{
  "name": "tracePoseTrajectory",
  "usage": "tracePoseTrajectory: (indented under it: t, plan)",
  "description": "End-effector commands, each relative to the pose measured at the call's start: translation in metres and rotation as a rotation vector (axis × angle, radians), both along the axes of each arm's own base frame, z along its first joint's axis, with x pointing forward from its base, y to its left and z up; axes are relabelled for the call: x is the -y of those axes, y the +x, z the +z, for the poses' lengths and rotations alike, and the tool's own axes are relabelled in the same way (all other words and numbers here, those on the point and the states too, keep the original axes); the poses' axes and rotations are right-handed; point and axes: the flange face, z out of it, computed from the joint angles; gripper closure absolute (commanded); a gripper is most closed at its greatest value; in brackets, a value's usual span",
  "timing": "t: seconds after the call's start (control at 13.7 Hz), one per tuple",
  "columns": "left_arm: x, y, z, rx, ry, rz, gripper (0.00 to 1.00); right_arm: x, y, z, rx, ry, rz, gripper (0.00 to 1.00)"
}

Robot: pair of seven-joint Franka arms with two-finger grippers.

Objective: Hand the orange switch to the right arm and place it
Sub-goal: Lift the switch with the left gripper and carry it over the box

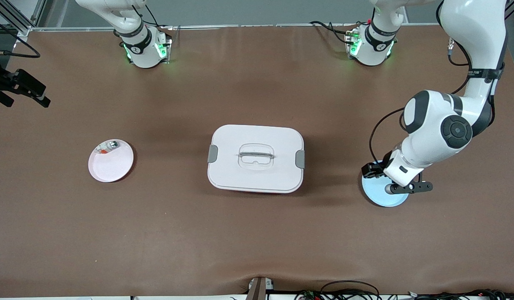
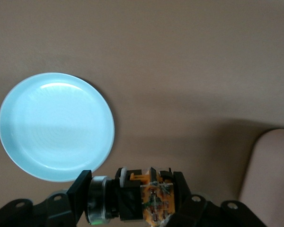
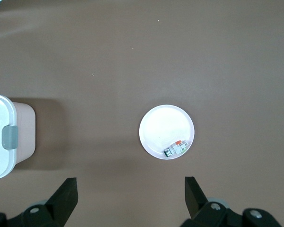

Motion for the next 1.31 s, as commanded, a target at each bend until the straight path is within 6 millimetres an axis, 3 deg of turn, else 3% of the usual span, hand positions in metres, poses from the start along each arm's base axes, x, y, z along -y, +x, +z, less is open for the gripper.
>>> tracePoseTrajectory:
  t: [0.0,0.44,0.73,0.95,1.09,1.24]
  plan:
    - [0.037,0.0,0.038,-0.033,-0.056,0.132,1.0,-0.021,0.004,-0.002,-0.023,-0.009,0.043,0.0]
    - [0.135,-0.013,0.099,-0.088,-0.199,0.5,1.0,-0.103,-0.018,-0.003,-0.13,-0.019,0.192,0.0]
    - [0.218,-0.039,0.112,-0.161,-0.237,0.668,1.0,-0.167,-0.033,-0.008,-0.148,0.026,0.244,0.0]
    - [0.257,-0.053,0.12,-0.207,-0.257,0.776,1.0,-0.233,-0.051,-0.018,-0.168,0.13,0.093,0.0]
    - [0.273,-0.056,0.121,-0.238,-0.265,0.86,1.0,-0.251,-0.054,-0.041,-0.156,0.219,0.071,0.0]
    - [0.29,-0.062,0.126,-0.253,-0.282,0.899,1.0,-0.256,-0.061,-0.058,-0.142,0.34,0.012,0.0]
